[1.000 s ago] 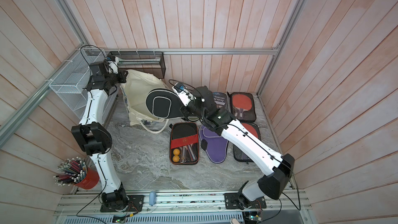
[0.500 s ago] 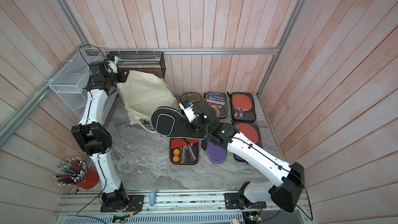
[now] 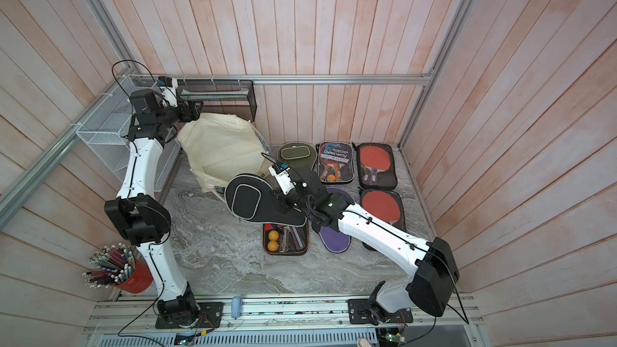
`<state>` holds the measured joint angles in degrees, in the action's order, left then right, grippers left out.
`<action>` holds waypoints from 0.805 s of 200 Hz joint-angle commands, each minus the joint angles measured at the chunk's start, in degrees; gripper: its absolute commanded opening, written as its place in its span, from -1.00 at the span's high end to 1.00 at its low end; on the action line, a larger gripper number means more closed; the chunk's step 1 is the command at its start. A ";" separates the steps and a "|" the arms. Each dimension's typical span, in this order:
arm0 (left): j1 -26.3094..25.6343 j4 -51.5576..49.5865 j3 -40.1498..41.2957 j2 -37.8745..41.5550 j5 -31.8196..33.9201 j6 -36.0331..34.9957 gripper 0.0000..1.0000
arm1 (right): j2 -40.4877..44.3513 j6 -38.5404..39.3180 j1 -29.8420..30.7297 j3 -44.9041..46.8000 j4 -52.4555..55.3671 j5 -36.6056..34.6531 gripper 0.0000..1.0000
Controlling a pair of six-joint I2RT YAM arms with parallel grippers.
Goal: Remove the ping pong set from the canvas bag
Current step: Place the canvas bag at the corner of the board.
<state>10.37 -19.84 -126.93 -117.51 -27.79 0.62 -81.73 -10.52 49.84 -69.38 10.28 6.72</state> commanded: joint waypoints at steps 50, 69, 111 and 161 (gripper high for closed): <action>-3.81 4.65 9.42 16.39 0.42 -2.23 -1.00 | 0.16 -2.22 0.25 -0.44 -7.11 2.39 1.00; -5.73 5.93 16.72 24.35 4.37 -2.87 -1.00 | 0.44 -4.25 0.45 -0.47 -7.59 3.69 1.00; -6.84 10.54 43.69 48.70 11.52 1.09 -1.00 | -0.63 -13.15 2.94 2.14 -11.74 5.54 1.00; -7.47 -1.92 58.90 66.79 16.49 -0.39 -1.00 | -5.53 -29.89 4.54 4.65 -15.93 7.21 1.00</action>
<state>3.03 -14.33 -72.51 -54.22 -15.31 0.67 -85.58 -28.97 53.80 -65.45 2.72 11.88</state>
